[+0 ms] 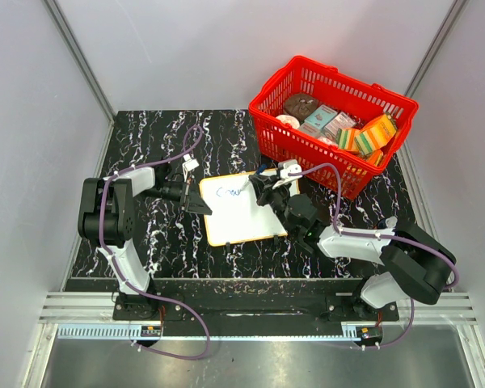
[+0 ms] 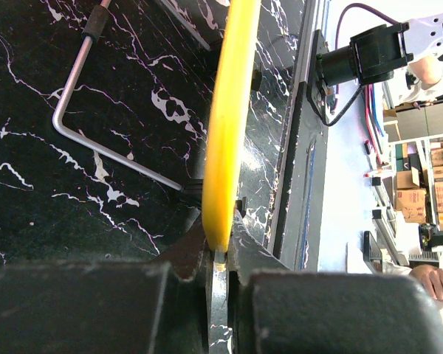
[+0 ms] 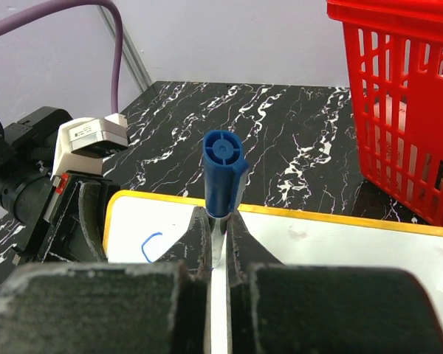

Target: Write a sentence on the whiteboard

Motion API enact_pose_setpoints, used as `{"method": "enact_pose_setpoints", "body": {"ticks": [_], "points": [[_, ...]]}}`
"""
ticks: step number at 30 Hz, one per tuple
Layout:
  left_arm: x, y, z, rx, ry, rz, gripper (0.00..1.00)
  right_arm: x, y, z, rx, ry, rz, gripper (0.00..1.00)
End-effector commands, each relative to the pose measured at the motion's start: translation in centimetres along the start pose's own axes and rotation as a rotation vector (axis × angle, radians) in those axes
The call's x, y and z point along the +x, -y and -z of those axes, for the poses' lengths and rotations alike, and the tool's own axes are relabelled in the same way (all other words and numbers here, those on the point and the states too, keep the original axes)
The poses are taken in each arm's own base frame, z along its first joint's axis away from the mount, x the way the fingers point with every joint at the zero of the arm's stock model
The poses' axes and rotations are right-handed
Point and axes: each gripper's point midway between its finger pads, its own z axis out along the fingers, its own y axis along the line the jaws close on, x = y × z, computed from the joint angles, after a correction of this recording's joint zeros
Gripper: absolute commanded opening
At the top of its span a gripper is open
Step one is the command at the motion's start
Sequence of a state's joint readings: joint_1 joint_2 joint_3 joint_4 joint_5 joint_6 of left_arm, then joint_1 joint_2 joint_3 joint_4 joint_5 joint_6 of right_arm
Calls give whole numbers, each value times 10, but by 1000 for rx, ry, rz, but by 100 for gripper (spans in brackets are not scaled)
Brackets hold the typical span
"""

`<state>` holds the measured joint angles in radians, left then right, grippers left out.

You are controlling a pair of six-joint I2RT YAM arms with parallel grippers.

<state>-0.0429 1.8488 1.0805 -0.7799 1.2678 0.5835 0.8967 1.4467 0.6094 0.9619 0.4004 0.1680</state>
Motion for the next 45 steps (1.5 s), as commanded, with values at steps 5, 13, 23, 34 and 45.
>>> {"method": "enact_pose_setpoints", "body": {"ticks": [5,13,23,34,45], "points": [[11,-22,1,-101,-82,-53,0,-26,8,-6,53,84,-13,0],[11,-23,1,-100,-82,-48,0,-19,6,-1,27,58,-17,0],[12,-23,1,-100,-83,-45,0,-15,12,8,32,53,-21,0],[12,-23,1,-99,-84,-46,0,-38,3,5,8,111,-46,0],[12,-22,1,-99,-82,-47,0,-39,12,5,59,104,-23,0]]}}
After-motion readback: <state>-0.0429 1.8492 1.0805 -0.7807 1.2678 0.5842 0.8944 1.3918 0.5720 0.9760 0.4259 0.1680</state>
